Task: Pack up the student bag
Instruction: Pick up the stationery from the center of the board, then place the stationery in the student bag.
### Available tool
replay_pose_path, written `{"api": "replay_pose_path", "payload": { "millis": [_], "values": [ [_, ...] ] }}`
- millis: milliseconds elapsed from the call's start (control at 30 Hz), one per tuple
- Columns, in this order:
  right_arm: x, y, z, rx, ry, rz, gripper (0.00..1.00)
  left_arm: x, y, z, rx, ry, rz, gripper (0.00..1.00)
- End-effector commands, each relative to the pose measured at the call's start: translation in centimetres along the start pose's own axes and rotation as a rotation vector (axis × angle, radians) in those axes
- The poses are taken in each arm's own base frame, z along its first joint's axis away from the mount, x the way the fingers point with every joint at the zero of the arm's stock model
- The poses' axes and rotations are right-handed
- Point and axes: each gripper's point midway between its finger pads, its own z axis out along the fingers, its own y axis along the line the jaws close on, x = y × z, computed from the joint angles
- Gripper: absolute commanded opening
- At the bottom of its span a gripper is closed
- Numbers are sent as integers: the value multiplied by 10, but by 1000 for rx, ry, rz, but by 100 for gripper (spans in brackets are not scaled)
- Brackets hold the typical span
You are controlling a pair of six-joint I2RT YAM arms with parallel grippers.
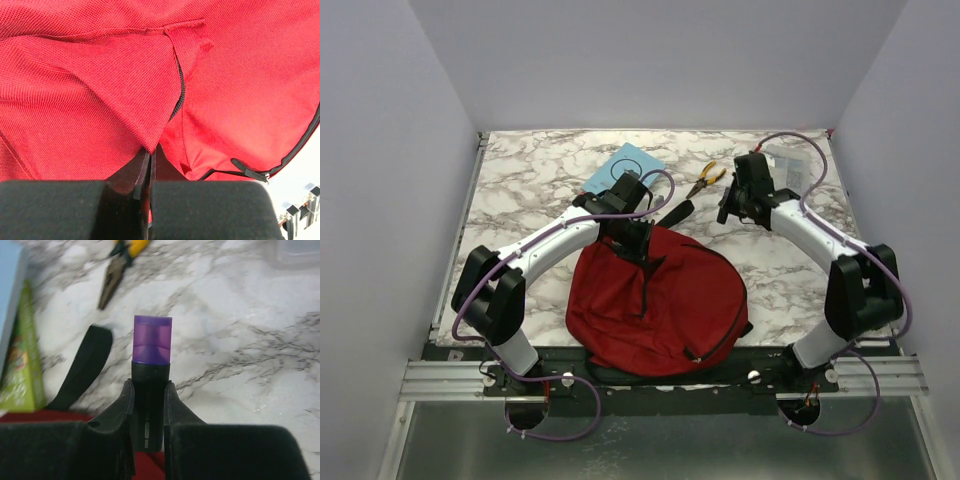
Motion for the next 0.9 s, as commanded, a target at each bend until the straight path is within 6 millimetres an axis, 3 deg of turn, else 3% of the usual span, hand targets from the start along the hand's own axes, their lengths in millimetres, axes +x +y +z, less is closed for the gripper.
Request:
{"api": "replay_pose_path", "payload": {
  "millis": [0, 200, 400, 633, 867],
  "values": [
    [28, 44, -41, -401, 66, -112, 1, -7, -12, -3, 39, -15, 7, 0],
    [77, 64, -113, -791, 156, -160, 1, -7, -12, -2, 43, -13, 6, 0],
    [131, 76, -159, -1037, 302, -85, 1, -7, -15, -2, 54, -10, 4, 0],
    [189, 90, -163, -1073, 428, -48, 1, -7, -12, -1, 43, -10, 1, 0],
    [211, 113, -164, -1089, 454, -53, 1, -7, -11, -3, 36, -17, 4, 0]
  ]
}}
